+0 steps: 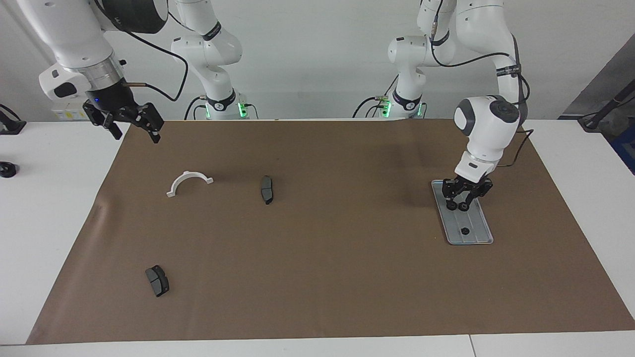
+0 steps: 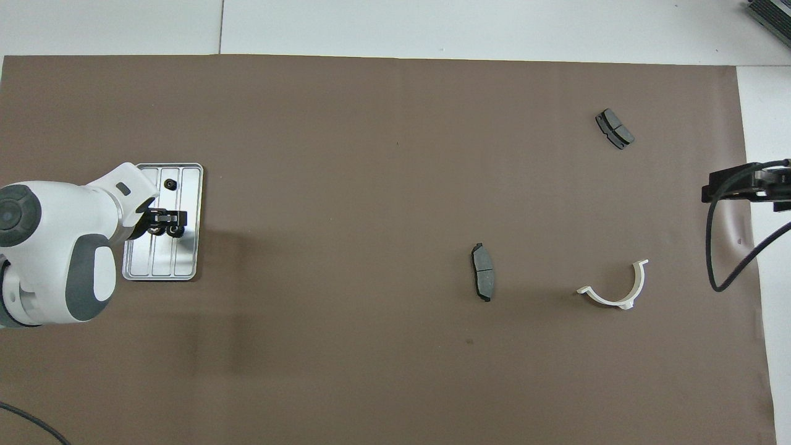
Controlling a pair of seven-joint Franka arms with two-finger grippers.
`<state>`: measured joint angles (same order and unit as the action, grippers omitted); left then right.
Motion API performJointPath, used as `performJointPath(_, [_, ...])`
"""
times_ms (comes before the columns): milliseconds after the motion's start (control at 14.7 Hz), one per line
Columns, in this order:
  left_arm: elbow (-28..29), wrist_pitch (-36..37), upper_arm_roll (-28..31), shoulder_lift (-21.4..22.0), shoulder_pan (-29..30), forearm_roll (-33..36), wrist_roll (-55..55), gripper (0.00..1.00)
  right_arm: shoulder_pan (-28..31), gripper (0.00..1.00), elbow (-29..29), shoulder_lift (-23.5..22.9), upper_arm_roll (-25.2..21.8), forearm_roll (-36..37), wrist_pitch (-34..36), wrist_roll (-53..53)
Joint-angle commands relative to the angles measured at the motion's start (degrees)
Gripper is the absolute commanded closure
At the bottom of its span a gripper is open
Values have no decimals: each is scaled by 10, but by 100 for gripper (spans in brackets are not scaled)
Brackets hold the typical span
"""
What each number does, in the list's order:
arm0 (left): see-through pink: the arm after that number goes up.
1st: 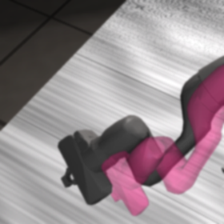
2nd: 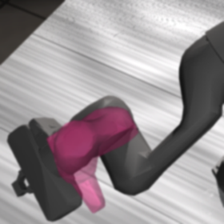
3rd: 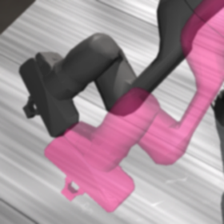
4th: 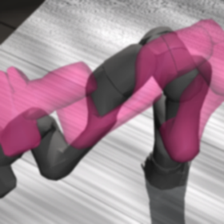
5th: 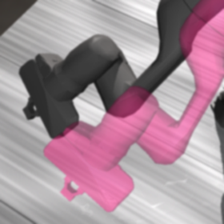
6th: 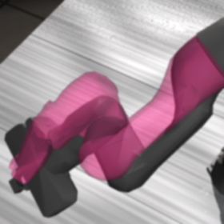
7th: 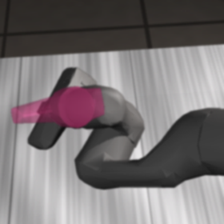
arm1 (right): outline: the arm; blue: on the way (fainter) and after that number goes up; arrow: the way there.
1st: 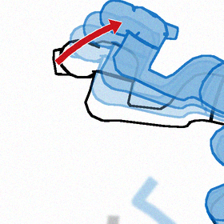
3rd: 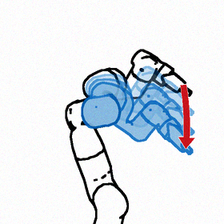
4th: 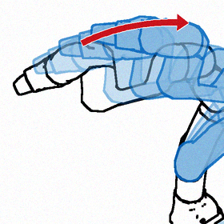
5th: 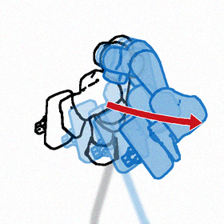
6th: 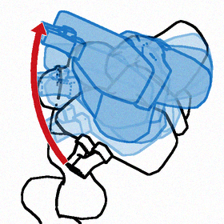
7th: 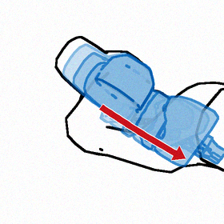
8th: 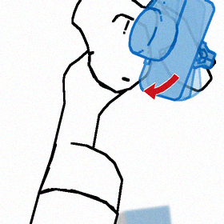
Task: Place bearing gear from tray to pile
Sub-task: 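Close the left gripper on the black bearing in the tray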
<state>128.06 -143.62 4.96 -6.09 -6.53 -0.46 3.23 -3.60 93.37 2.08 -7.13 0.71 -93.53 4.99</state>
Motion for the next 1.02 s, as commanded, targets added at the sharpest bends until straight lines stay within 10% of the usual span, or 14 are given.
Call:
performJointPath(0, [7, -20, 8, -15, -10, 15, -27, 36, -4, 0, 19, 12, -5, -2, -12, -9])
performJointPath(955, [3, -8, 6, -30, -10, 15, -43, 40, 10, 0, 38, 23, -6, -3, -7, -34])
